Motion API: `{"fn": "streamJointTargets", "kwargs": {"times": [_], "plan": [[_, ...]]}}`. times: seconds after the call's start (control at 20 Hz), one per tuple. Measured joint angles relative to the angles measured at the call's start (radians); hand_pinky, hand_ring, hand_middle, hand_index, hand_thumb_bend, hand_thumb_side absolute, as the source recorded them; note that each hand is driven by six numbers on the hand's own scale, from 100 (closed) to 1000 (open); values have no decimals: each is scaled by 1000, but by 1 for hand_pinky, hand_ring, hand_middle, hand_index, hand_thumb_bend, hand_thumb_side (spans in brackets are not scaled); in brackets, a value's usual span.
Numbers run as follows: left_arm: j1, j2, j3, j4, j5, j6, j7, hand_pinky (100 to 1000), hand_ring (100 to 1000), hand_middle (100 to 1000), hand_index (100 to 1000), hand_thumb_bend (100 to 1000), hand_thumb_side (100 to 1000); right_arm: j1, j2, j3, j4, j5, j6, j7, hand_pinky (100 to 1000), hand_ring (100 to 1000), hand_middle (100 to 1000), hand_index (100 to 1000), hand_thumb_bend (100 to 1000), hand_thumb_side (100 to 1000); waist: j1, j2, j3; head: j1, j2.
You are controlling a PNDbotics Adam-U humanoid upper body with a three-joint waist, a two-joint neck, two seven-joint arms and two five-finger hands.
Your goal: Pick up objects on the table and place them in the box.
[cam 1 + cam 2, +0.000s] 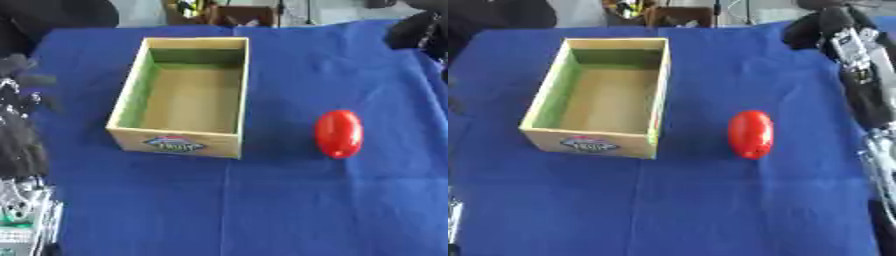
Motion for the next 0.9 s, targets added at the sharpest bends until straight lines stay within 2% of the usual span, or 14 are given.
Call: {"fn": "streamJointTargets", "kwargs": {"times": [0.65,0.8,0.9], "plan": [[0,0,0,0,0,1,1,286,538,586,686,100,933,0,-1,0,0,1,0,6,728,709,653,887,100,1000,1,0,0,0,-10],[0,0,0,0,0,1,1,286,538,586,686,100,933,-22,-24,3,1,22,-7,24,748,730,686,895,107,1000,1,0,0,-1,-10],[1,0,0,0,0,1,1,285,538,586,686,100,933,-52,-55,19,4,42,-18,44,766,747,706,889,145,1000,-2,-1,1,-3,-10]]}}
